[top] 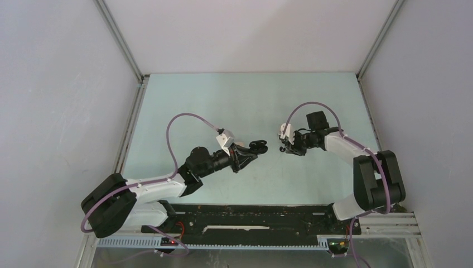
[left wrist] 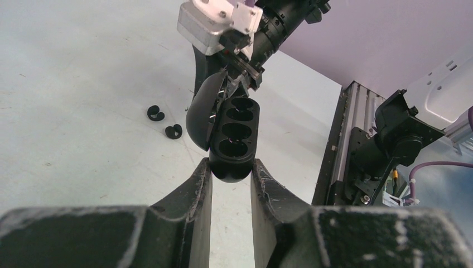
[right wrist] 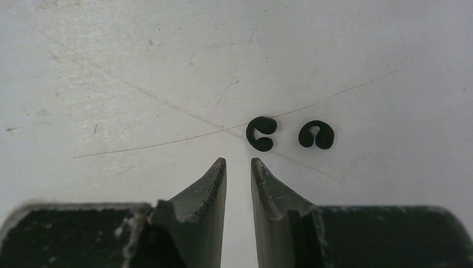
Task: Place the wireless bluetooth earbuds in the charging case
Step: Pick up the earbud from the center of the board.
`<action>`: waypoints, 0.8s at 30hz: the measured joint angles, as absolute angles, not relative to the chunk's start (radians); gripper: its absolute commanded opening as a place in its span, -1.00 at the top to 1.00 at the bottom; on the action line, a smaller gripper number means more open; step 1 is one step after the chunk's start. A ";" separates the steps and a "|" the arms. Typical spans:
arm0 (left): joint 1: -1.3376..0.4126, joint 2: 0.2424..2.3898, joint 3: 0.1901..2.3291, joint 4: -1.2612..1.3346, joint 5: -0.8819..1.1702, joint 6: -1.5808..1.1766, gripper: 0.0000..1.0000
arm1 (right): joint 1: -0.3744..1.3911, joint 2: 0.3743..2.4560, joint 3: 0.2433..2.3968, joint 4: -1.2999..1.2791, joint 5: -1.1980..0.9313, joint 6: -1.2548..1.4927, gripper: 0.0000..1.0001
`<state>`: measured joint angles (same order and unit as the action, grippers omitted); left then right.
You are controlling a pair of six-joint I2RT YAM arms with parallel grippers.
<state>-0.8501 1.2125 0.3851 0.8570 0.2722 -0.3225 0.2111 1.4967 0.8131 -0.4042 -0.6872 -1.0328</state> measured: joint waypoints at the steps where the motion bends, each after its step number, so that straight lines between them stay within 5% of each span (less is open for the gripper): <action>1: -0.849 1.213 0.385 0.857 0.272 -0.323 1.00 | 0.216 1.504 0.813 -0.397 -0.682 -1.040 0.51; 24: -0.829 1.223 0.385 0.854 0.265 -0.333 1.00 | 0.268 1.632 0.844 -0.373 -0.620 -1.085 0.51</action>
<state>-0.8288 1.2232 0.3851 0.8543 0.2649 -0.3332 0.2676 1.6318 0.8444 -0.3729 -0.6205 -1.0855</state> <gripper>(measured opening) 0.281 0.243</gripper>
